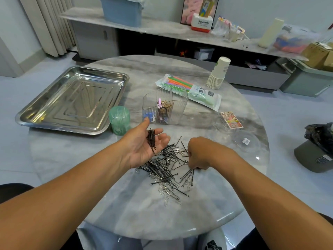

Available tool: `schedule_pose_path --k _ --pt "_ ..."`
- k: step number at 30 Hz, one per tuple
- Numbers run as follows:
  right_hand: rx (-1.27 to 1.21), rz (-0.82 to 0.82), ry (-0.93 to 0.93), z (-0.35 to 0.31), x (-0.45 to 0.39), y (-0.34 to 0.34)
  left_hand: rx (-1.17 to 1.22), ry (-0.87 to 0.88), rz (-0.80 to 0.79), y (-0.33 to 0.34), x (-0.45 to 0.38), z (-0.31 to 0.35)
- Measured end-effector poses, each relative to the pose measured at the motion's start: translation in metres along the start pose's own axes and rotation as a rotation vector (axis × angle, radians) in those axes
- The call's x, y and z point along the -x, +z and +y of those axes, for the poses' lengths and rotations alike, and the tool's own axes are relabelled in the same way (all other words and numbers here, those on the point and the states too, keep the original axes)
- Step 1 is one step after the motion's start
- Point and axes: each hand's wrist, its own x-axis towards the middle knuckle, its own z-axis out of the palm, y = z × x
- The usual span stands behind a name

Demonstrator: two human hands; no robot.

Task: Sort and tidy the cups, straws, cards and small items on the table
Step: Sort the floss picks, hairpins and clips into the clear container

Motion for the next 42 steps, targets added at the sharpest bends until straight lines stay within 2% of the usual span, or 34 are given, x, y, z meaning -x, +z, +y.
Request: schedule_pose_path --k 6,10,13,17,20,30,33,38,42 --pt "-0.192 -0.036 0.006 0.012 -0.002 -0.01 0.001 0.023 0.021 -0.004 0.001 0.001" --pt "-0.453 0.149 -0.022 0.011 -0.009 -0.016 -0.005 0.064 0.071 -0.007 -0.002 0.001" --pt "-0.523 0.18 -0.065 -0.004 -0.015 -0.008 -0.006 0.094 0.114 -0.008 -0.005 0.001" --pt "-0.376 0.157 -0.118 -0.017 -0.025 0.003 -0.004 0.101 0.131 -0.011 -0.006 0.002" --pt "-0.273 0.133 -0.09 -0.02 -0.026 0.002 -0.006 0.103 0.126 -0.012 -0.006 0.002" --pt "-0.206 0.042 -0.041 -0.02 -0.024 -0.005 -0.018 0.104 0.133 -0.016 -0.007 0.005" --pt "-0.405 0.04 -0.004 -0.006 -0.022 -0.016 -0.017 0.106 0.13 -0.015 -0.008 0.005" --pt "-0.944 -0.063 0.09 0.012 -0.02 -0.026 -0.044 0.084 0.124 -0.013 -0.01 0.001" --pt "-1.117 -0.142 0.14 0.014 -0.02 -0.021 -0.106 0.007 0.074 -0.011 -0.01 -0.01"
